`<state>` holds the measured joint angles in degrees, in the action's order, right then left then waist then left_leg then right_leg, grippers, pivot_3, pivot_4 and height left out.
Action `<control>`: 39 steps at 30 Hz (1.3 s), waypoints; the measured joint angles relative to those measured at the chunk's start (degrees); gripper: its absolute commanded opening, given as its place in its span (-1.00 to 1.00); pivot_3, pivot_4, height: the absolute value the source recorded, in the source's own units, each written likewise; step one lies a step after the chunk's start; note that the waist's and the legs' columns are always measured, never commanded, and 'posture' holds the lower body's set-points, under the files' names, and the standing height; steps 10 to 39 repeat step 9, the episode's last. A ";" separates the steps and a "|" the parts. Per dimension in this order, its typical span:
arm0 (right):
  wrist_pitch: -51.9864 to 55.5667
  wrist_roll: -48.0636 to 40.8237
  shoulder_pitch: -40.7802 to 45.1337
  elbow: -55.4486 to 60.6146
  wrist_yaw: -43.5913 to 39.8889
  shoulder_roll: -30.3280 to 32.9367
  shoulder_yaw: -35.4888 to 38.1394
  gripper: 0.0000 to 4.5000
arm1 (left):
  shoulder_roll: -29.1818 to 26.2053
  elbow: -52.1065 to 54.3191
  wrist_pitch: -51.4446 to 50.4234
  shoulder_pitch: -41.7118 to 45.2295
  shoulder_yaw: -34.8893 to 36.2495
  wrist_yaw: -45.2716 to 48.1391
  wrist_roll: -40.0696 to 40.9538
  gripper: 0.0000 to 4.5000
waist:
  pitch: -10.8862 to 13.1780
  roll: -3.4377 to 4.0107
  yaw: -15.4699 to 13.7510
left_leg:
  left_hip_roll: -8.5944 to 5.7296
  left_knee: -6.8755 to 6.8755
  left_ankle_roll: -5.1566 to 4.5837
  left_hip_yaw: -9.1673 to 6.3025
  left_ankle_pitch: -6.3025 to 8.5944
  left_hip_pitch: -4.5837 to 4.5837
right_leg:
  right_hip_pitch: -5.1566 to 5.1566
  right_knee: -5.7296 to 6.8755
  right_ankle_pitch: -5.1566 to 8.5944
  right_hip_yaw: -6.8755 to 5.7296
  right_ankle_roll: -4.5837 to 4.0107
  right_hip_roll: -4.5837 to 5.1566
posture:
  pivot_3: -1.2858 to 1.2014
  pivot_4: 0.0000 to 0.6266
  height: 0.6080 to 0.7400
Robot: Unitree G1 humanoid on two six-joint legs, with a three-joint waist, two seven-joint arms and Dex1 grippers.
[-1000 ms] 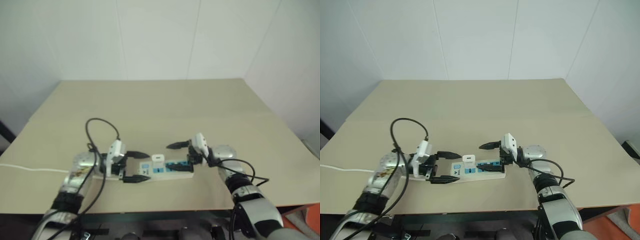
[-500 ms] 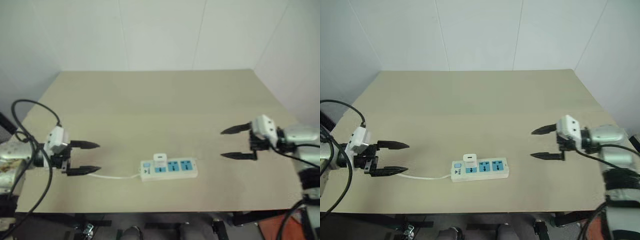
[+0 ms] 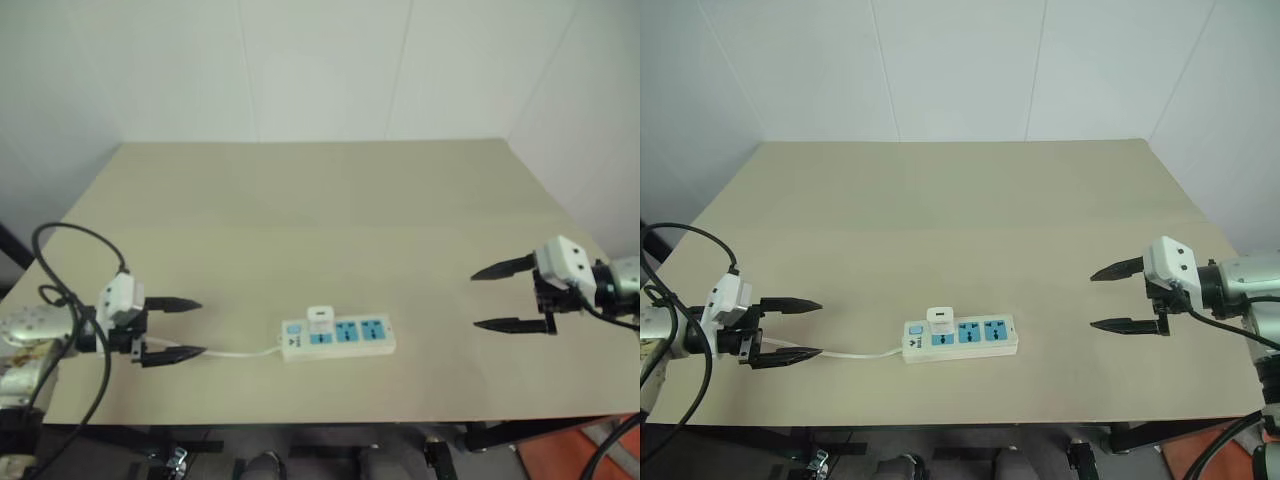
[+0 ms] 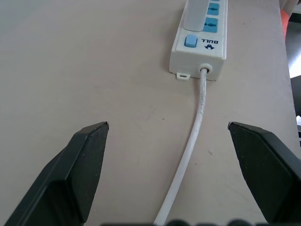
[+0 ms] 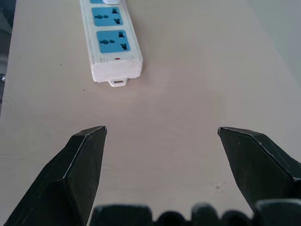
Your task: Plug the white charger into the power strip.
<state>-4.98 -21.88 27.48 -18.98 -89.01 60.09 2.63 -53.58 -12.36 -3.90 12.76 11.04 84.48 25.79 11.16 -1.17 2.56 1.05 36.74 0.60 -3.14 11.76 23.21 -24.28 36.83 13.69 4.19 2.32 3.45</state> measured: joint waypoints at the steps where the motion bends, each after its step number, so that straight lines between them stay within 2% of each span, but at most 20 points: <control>1: 0.63 -0.47 -1.08 0.95 0.20 0.04 0.62 1.00 | 0.00 -0.30 0.01 0.52 -0.06 0.07 -0.02 0.98 | 0.00 0.00 -0.02 | 0.00 0.01 0.00 0.00 0.00 0.01 | 0.00 0.01 0.00 0.00 0.00 0.00 | 0.03 -0.52 1.00; 9: 5.14 -2.61 -7.36 9.40 2.87 0.12 4.83 1.00 | -0.03 -5.03 0.60 4.16 -0.84 1.38 -1.34 0.98 | 0.00 0.00 -0.04 | 0.00 0.05 0.00 -0.01 0.00 0.01 | 0.01 0.04 -0.01 0.00 0.02 -0.02 | 0.03 -0.52 1.00; 39: 5.14 -2.61 -7.36 9.40 2.87 0.12 4.83 1.00 | -0.03 -5.03 0.60 4.16 -0.84 1.38 -1.34 0.98 | 0.00 0.00 -0.04 | 0.00 0.05 0.00 -0.01 0.00 0.01 | 0.01 0.04 -0.01 0.00 0.02 -0.02 | 0.03 -0.52 1.00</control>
